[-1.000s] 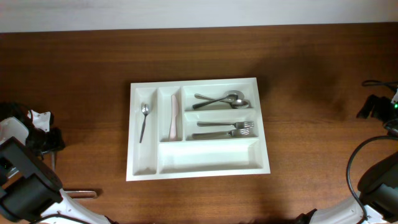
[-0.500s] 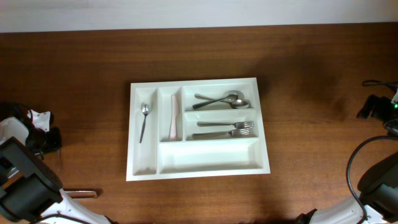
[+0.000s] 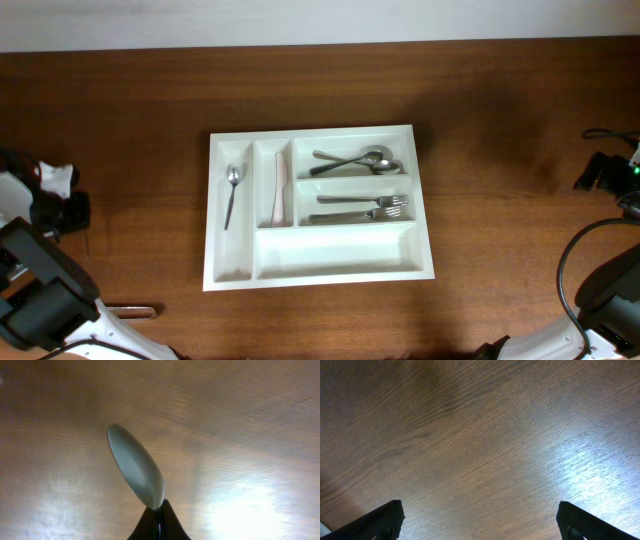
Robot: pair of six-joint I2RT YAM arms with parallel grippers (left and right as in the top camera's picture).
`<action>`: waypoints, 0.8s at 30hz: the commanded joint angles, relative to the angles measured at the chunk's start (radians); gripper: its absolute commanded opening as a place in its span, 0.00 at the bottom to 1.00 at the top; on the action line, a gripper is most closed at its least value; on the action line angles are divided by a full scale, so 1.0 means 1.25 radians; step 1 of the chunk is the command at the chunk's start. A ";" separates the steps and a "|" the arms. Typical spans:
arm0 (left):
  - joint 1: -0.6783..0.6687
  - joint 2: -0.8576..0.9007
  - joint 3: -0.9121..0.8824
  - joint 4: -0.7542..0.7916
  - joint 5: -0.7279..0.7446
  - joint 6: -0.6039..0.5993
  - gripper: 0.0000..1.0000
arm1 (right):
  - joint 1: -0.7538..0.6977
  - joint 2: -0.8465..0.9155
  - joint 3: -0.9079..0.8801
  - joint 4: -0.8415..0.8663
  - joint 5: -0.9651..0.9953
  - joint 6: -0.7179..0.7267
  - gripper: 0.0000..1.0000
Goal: Pack container
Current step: 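Lower the left gripper onto the last spoon and grasp it, then carry the spoon into the tray's narrow left compartment and release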
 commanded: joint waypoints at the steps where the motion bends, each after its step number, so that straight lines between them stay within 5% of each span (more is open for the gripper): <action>1: -0.047 0.003 0.101 -0.048 0.139 0.005 0.02 | -0.002 0.003 -0.001 0.000 0.002 0.006 0.99; 11: -0.263 0.003 0.224 -0.148 0.222 0.002 0.02 | -0.002 0.003 -0.001 0.000 0.002 0.006 0.99; 24: -0.494 0.004 0.219 -0.241 0.211 -0.226 0.02 | -0.002 0.003 -0.001 0.000 0.002 0.006 0.99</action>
